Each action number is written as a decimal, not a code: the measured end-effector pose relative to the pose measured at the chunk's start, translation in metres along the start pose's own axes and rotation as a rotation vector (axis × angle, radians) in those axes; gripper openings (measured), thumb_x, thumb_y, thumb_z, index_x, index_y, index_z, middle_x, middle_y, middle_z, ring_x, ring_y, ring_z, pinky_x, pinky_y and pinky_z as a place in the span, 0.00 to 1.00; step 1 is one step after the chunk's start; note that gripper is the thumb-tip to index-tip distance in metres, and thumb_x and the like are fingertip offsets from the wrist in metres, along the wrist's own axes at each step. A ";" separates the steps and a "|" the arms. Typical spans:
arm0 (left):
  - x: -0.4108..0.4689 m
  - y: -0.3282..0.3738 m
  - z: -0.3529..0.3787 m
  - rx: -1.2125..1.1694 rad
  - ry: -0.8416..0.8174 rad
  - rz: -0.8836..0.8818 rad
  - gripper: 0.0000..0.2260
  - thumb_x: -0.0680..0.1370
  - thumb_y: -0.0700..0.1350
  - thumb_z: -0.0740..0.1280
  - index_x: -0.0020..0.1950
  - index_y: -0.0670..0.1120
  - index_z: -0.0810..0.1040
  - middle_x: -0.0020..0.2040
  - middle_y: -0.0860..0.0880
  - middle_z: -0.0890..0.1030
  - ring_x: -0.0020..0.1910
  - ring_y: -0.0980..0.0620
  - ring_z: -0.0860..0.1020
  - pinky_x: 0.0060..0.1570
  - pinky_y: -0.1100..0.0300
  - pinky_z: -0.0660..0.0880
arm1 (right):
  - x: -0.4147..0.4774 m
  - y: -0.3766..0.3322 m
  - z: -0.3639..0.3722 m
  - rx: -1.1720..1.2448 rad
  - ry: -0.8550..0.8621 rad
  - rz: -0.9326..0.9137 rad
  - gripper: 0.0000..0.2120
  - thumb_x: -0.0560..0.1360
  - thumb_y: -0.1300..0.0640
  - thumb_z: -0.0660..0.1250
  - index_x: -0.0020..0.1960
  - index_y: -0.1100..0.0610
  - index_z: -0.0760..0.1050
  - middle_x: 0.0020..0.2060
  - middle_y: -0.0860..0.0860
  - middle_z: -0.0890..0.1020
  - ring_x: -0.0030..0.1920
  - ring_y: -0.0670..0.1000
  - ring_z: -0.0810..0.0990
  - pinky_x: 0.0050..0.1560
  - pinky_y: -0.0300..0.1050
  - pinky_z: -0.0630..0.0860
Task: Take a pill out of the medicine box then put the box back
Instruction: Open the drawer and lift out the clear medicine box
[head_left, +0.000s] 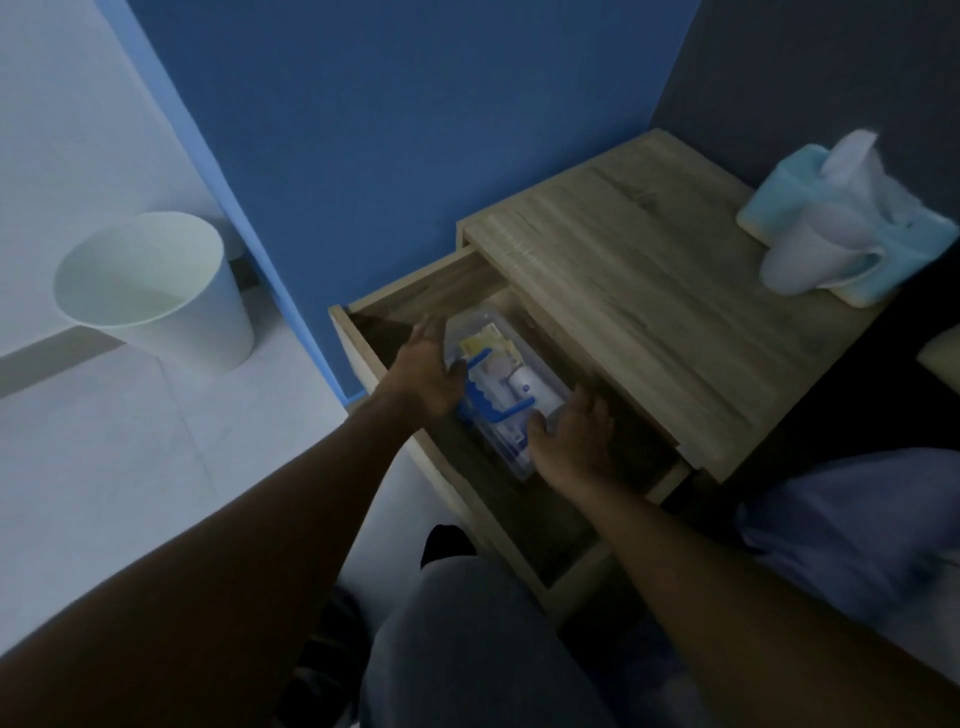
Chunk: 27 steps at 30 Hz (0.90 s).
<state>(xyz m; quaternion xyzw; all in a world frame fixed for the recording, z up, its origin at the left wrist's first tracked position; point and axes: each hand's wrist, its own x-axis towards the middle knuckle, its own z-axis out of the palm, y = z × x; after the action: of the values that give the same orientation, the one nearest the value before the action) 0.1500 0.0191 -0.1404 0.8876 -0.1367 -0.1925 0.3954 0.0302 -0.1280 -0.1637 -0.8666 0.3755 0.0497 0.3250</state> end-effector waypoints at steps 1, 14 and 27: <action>0.010 -0.001 0.004 0.015 -0.033 -0.031 0.29 0.79 0.45 0.64 0.78 0.48 0.57 0.75 0.43 0.64 0.72 0.41 0.67 0.64 0.46 0.73 | 0.005 0.001 0.005 -0.001 0.003 0.042 0.37 0.78 0.43 0.63 0.80 0.53 0.51 0.76 0.57 0.60 0.73 0.58 0.65 0.66 0.57 0.72; 0.054 -0.018 0.009 -0.233 -0.031 -0.297 0.16 0.78 0.46 0.67 0.65 0.47 0.70 0.56 0.47 0.76 0.43 0.58 0.74 0.35 0.63 0.71 | 0.029 0.013 0.024 0.177 0.093 0.283 0.21 0.81 0.40 0.55 0.62 0.54 0.74 0.49 0.53 0.78 0.43 0.48 0.77 0.34 0.39 0.68; 0.028 0.063 -0.076 -0.023 0.331 -0.141 0.22 0.78 0.55 0.65 0.67 0.44 0.71 0.62 0.40 0.77 0.61 0.39 0.76 0.58 0.51 0.74 | 0.018 -0.027 -0.075 0.755 -0.008 -0.084 0.24 0.72 0.39 0.69 0.63 0.50 0.72 0.41 0.53 0.84 0.28 0.49 0.84 0.27 0.45 0.80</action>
<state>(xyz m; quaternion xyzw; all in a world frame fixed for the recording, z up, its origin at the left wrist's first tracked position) 0.2031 0.0166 -0.0521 0.9099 -0.0049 -0.0726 0.4083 0.0491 -0.1703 -0.0970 -0.7004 0.3300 -0.1020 0.6246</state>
